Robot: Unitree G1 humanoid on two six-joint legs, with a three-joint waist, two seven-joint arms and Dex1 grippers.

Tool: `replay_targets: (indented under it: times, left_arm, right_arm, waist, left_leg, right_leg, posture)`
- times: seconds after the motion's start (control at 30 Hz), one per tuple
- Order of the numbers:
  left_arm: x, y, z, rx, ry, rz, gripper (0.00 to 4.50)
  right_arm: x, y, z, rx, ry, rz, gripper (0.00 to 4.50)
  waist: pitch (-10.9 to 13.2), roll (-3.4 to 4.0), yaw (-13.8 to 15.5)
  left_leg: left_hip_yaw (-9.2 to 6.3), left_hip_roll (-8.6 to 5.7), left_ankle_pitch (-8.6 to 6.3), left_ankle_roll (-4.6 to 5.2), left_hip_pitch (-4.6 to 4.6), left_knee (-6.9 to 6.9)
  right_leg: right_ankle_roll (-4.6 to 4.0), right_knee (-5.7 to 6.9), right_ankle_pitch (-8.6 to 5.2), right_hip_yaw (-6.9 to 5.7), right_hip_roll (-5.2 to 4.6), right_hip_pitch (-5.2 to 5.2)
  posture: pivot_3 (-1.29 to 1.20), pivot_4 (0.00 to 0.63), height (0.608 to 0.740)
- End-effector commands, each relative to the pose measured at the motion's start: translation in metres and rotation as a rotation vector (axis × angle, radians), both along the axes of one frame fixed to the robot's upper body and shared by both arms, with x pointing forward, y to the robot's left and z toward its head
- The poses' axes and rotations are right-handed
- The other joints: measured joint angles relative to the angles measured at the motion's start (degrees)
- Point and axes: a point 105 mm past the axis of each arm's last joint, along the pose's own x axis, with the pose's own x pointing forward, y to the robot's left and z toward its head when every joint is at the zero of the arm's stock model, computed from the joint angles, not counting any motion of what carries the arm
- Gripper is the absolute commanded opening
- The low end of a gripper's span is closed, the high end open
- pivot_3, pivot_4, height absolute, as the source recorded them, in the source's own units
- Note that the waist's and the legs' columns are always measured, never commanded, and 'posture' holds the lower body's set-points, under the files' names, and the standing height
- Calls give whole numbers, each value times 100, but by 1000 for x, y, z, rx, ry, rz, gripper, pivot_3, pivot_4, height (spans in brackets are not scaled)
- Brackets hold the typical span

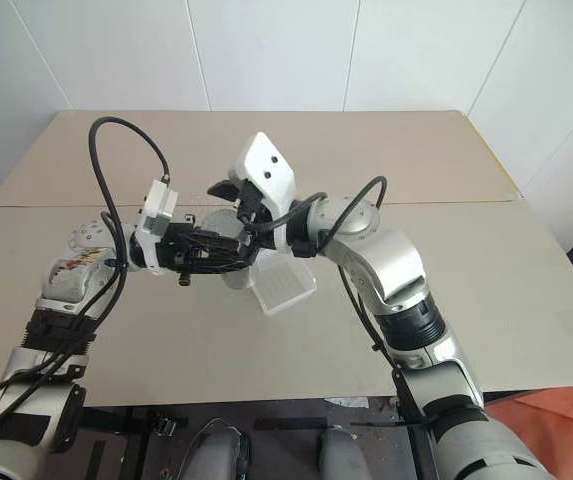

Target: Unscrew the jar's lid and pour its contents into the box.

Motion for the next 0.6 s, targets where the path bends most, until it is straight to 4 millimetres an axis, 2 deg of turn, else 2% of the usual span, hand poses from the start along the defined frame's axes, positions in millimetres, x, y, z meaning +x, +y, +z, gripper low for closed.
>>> replay_targets:
  times: [0.03, 0.33, 0.6]
  left_arm:
    - [-7, 9, 15, -13, -59, -10, 1911]
    - [-12, 21, 15, 6, -52, 5, 1911]
    - [-16, 27, 13, 13, -45, 9, 1911]
  right_arm:
    - [7, -17, 6, -3, -26, -57, 4462]
    - [20, -47, 11, 17, -18, -144, 4462]
    - [21, -67, 12, 44, -20, -190, 4462]
  waist:
    - [0, 0, 0]
    - [0, 0, 0]
    - [0, 0, 17]
  left_leg:
    - [0, 0, 0, 0, 0, 0]
    - [0, 0, 0, 0, 1, 0]
    - [1, -4, 0, 0, -1, -1]
  right_leg:
    - [0, 0, 0, 0, 0, 0]
    - [0, -2, 0, 0, 0, 0]
    - [0, -8, 0, -2, -7, 3]
  posture:
    - [0, 150, 740]
    - [0, 150, 740]
    - [0, 150, 740]
